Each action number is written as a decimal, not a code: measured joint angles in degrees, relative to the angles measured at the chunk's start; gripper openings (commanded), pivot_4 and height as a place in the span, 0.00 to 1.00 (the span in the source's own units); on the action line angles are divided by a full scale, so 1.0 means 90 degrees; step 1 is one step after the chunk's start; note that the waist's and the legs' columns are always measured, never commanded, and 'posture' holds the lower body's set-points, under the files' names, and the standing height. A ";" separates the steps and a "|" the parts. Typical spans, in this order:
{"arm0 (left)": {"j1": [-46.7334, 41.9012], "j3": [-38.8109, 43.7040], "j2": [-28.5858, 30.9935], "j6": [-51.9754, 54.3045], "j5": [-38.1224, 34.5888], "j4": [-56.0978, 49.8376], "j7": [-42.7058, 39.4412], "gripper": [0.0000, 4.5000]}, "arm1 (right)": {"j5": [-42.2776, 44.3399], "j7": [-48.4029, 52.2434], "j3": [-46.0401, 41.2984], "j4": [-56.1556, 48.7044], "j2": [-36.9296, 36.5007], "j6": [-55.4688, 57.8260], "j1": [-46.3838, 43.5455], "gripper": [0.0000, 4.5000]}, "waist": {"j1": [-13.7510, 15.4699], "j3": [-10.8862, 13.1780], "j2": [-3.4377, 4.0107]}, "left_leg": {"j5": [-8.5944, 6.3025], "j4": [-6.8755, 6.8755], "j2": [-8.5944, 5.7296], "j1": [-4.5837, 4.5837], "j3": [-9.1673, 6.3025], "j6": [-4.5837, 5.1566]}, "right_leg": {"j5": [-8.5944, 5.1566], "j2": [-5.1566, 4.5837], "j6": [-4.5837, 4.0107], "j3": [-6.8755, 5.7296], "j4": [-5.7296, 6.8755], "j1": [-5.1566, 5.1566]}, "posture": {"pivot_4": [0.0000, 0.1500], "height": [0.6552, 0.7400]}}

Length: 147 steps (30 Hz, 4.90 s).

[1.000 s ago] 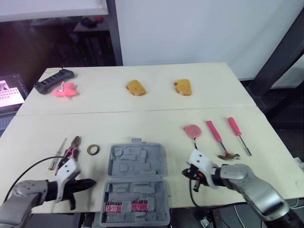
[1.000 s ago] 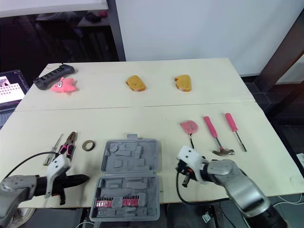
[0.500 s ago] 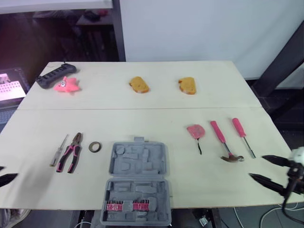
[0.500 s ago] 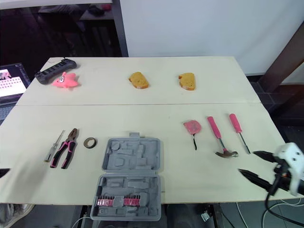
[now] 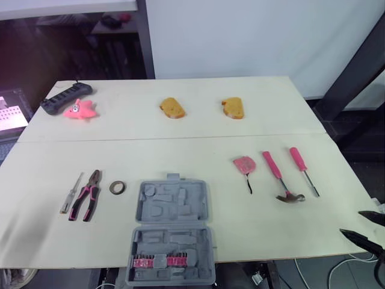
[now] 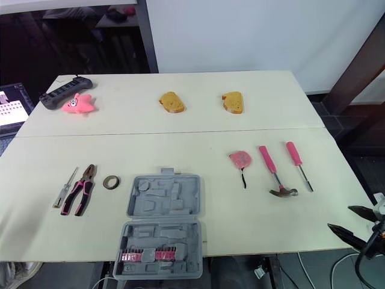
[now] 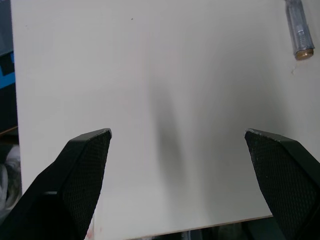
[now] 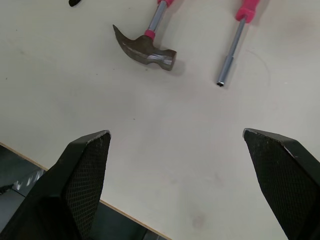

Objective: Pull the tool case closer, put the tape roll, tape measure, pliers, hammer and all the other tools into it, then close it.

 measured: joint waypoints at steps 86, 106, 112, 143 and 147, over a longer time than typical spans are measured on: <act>-0.5768 -0.6951 -0.3064 -0.0515 0.1289 -0.2766 -0.2367 0.00 | -0.0272 -0.3774 0.6273 -0.5061 0.1240 0.5204 -0.5173 1.00 | 0.0144 -0.0001 0.0012 | 0.0018 0.0111 0.0000 -0.0091 -0.0064 -0.0022 | 0.0027 0.0012 0.0029 -0.0045 0.0083 -0.0037 | 1.00 1.00; -0.5645 -0.6970 -0.3118 -0.0683 0.1505 -0.2974 -0.2367 0.00 | -0.0216 -0.3886 0.6244 -0.5067 0.1311 0.5312 -0.5169 1.00 | 0.0144 -0.0001 0.0012 | 0.0018 0.0112 0.0000 -0.0091 -0.0065 -0.0021 | 0.0027 0.0012 0.0029 -0.0046 0.0085 -0.0037 | 1.00 1.00; -0.5641 -0.6856 -0.3188 -0.0680 0.1642 -0.2965 -0.2367 0.44 | -0.0211 -0.3918 0.6244 -0.5067 0.1351 0.5311 -0.5169 1.00 | 0.0148 -0.0001 0.0012 | 0.0018 0.0113 0.0000 -0.0092 -0.0066 -0.0021 | 0.0027 0.0012 0.0029 -0.0046 0.0085 -0.0037 | 1.00 1.00; -0.4409 -0.5150 -0.3269 0.0808 0.0545 -0.4117 -0.1860 0.11 | -0.0185 -0.3994 0.6223 -0.5067 0.1368 0.5278 -0.5063 1.00 | 0.0141 -0.0003 0.0016 | 0.0018 0.0113 0.0001 -0.0089 -0.0068 -0.0021 | 0.0027 0.0011 0.0029 -0.0049 0.0091 -0.0037 | 1.00 1.00; -0.4075 -0.5148 -0.3368 0.0697 0.0681 -0.4122 -0.1647 0.11 | -0.0184 -0.4008 0.6223 -0.5067 0.1367 0.5263 -0.4995 1.00 | 0.0150 -0.0003 0.0015 | 0.0018 0.0115 0.0001 -0.0090 -0.0069 -0.0021 | 0.0027 0.0010 0.0029 -0.0050 0.0092 -0.0037 | 1.00 1.00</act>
